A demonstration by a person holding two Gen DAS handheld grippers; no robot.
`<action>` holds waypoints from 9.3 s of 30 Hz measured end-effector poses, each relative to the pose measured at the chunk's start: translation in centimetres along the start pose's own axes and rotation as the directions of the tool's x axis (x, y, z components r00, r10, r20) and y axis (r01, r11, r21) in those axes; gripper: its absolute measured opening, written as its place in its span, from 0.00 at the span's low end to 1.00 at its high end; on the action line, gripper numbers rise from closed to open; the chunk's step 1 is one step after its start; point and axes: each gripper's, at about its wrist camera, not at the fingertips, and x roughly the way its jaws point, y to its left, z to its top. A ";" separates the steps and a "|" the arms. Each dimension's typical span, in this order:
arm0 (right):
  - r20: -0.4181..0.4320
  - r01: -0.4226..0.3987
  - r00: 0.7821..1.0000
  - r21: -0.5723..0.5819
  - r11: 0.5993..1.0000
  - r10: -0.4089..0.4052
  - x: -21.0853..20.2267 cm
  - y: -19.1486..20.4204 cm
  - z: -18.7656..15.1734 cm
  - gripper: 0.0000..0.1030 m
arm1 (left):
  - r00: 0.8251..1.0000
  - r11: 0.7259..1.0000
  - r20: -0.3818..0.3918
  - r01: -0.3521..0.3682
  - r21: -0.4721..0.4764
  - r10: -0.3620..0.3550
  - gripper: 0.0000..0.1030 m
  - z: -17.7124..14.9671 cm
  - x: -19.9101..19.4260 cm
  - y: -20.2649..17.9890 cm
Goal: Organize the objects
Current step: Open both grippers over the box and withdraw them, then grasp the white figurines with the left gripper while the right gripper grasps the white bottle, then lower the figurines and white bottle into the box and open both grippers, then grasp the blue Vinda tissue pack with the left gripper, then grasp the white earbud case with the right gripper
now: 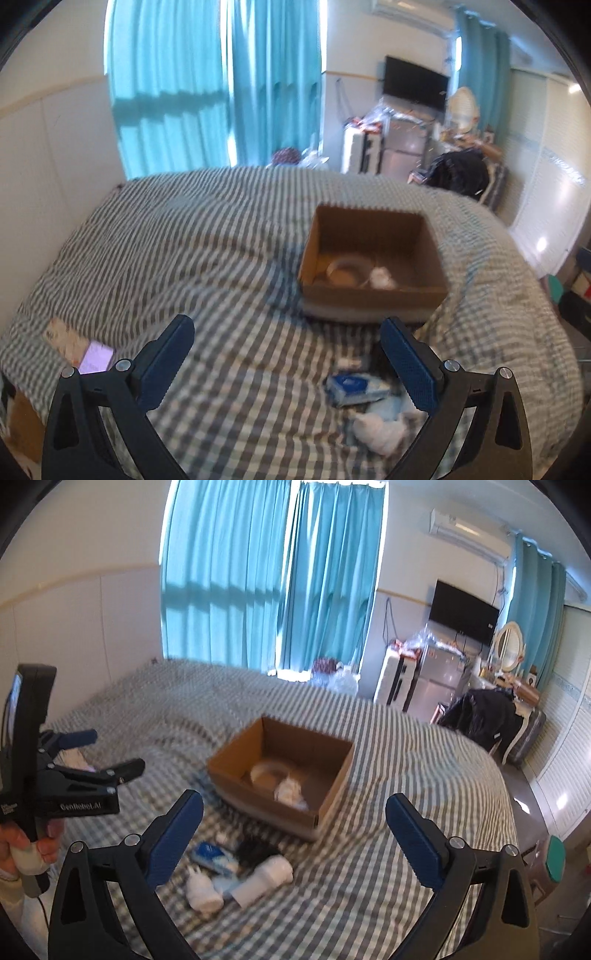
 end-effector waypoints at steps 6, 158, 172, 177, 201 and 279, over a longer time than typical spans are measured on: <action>-0.097 0.023 0.995 0.033 0.999 -0.020 5.2 -0.3 -5.1 0.97 | 0.995 0.999 -0.095 0.011 0.030 -0.008 1.00 -4.8 3.7 -2.2; -0.236 0.011 0.972 0.108 0.994 0.015 31.5 -5.7 6.4 0.50 | 0.893 0.883 -0.303 0.408 0.232 -0.333 0.66 10.4 28.1 -10.5; -0.082 0.080 0.995 0.220 0.972 -0.064 22.5 -8.0 9.8 0.88 | 0.910 0.895 -0.198 0.401 0.196 -0.364 0.90 12.6 21.0 -8.9; 0.000 0.112 0.993 0.207 0.972 -0.114 15.8 -7.9 11.9 0.92 | 0.935 0.897 -0.082 0.355 0.263 -0.345 0.93 14.5 13.7 -8.3; 0.274 0.130 0.952 0.034 0.991 -0.134 -9.7 0.4 11.4 0.99 | 0.947 0.951 0.183 0.224 0.214 -0.264 1.00 12.2 -9.1 -0.2; -0.449 -0.079 0.888 0.062 0.995 0.099 18.6 8.6 -12.0 0.57 | 0.940 0.933 -0.245 0.292 0.211 -0.239 0.65 -7.0 8.6 0.4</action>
